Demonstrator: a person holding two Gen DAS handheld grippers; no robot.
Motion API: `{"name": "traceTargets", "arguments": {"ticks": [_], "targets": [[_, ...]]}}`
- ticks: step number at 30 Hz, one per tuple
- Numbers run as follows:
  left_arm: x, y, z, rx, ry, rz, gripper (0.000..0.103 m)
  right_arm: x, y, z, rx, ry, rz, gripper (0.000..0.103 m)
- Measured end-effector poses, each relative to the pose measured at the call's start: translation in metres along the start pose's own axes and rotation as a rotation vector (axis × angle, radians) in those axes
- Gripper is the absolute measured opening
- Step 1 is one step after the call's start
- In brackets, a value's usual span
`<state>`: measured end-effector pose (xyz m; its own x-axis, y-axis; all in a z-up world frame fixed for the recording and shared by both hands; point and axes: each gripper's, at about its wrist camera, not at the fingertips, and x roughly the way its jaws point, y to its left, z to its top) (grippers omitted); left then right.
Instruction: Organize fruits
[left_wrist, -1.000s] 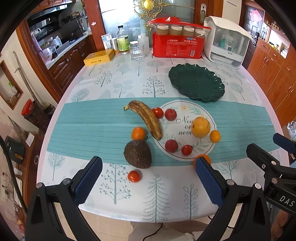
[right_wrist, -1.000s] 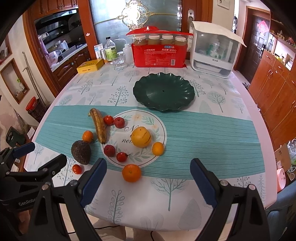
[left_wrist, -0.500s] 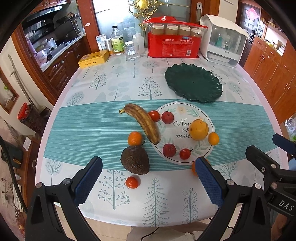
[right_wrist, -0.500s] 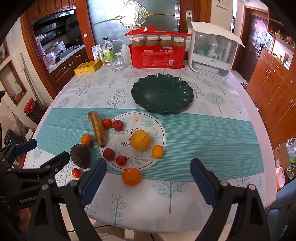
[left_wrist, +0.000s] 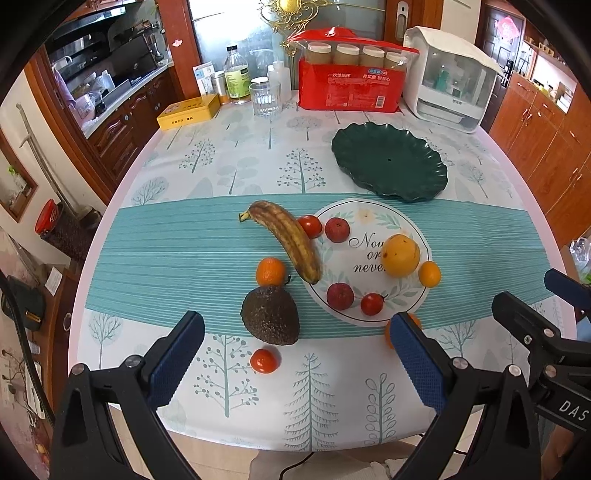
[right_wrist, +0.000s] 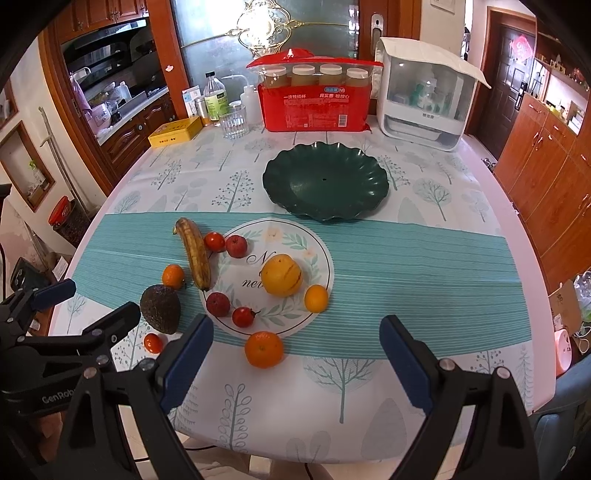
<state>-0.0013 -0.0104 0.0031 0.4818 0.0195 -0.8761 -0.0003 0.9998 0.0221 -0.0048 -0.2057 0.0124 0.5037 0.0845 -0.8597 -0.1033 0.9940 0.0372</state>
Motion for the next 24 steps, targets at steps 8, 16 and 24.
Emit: {"name": "traceTargets", "arguments": {"ticks": [8,16,24], "targets": [[0.013,0.003,-0.002,-0.003,0.032,-0.006,0.1,0.011,0.005,0.0,-0.011,0.028,0.011,0.092],[0.042,0.015,-0.005,-0.032,0.102,-0.025,0.1,0.036,0.005,-0.001,-0.006,0.097,0.04,0.088],[0.073,0.053,-0.012,-0.148,0.152,-0.044,0.1,0.07,-0.001,-0.007,0.014,0.186,0.075,0.078]]}}
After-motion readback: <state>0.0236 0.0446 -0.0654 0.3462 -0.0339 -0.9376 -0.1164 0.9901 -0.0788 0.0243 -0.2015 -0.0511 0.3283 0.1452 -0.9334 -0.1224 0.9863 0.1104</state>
